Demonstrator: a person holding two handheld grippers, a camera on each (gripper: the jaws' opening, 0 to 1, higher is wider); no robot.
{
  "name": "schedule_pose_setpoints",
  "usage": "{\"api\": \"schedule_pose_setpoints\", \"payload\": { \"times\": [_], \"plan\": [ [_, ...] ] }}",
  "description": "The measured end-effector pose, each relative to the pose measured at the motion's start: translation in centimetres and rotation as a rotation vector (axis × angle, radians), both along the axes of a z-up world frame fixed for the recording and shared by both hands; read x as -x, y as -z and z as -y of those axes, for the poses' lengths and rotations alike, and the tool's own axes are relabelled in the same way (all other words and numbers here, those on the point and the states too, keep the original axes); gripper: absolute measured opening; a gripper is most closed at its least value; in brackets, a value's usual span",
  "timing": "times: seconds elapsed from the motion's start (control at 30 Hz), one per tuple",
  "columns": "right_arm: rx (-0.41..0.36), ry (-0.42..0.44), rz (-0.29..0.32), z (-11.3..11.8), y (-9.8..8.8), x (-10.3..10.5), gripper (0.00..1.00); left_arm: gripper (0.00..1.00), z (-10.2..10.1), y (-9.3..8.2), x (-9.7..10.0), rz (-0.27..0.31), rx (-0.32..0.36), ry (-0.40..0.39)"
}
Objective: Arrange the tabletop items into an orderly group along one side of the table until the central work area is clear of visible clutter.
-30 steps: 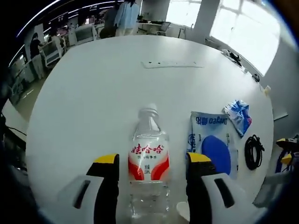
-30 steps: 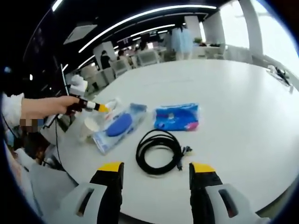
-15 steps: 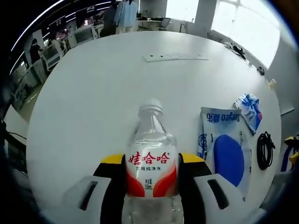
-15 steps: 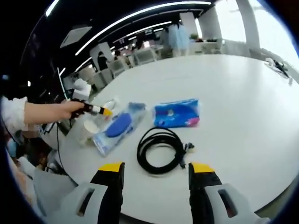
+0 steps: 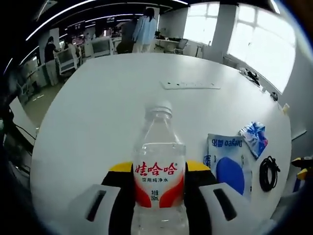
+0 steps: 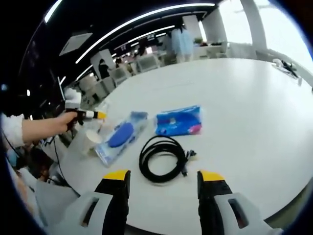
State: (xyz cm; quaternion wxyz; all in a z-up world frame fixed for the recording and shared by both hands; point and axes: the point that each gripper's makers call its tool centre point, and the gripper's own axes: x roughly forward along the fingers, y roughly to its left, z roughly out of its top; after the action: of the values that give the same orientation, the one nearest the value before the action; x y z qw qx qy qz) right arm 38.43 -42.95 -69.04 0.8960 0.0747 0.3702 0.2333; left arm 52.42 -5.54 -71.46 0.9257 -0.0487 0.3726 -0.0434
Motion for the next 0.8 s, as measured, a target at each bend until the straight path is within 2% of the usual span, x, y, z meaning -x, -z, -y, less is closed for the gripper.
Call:
{"api": "schedule_pose_setpoints", "payload": {
  "times": [0.17, 0.4, 0.57, 0.67, 0.8],
  "plan": [
    [-0.007, -0.014, 0.003, -0.6, -0.1, 0.2, 0.56, 0.36, -1.6, -2.3, 0.2, 0.083, 0.054, -0.092],
    [-0.009, -0.012, 0.006, -0.5, -0.1, 0.0, 0.56, 0.38, -2.6, -4.6, -0.2, 0.182, 0.031, -0.096],
    [-0.004, -0.016, 0.012, -0.5, -0.1, 0.0, 0.56, 0.39, -2.8, -5.1, -0.9, 0.223, 0.038, -0.102],
    [-0.004, -0.008, 0.004, -0.4, 0.2, 0.1, 0.56, 0.39, -3.0, -5.0, -1.0, 0.224, 0.027, -0.107],
    [-0.002, -0.013, -0.002, -0.6, 0.4, 0.7, 0.56, 0.39, -3.2, -5.1, -1.0, 0.237, 0.05, -0.137]
  ]
}}
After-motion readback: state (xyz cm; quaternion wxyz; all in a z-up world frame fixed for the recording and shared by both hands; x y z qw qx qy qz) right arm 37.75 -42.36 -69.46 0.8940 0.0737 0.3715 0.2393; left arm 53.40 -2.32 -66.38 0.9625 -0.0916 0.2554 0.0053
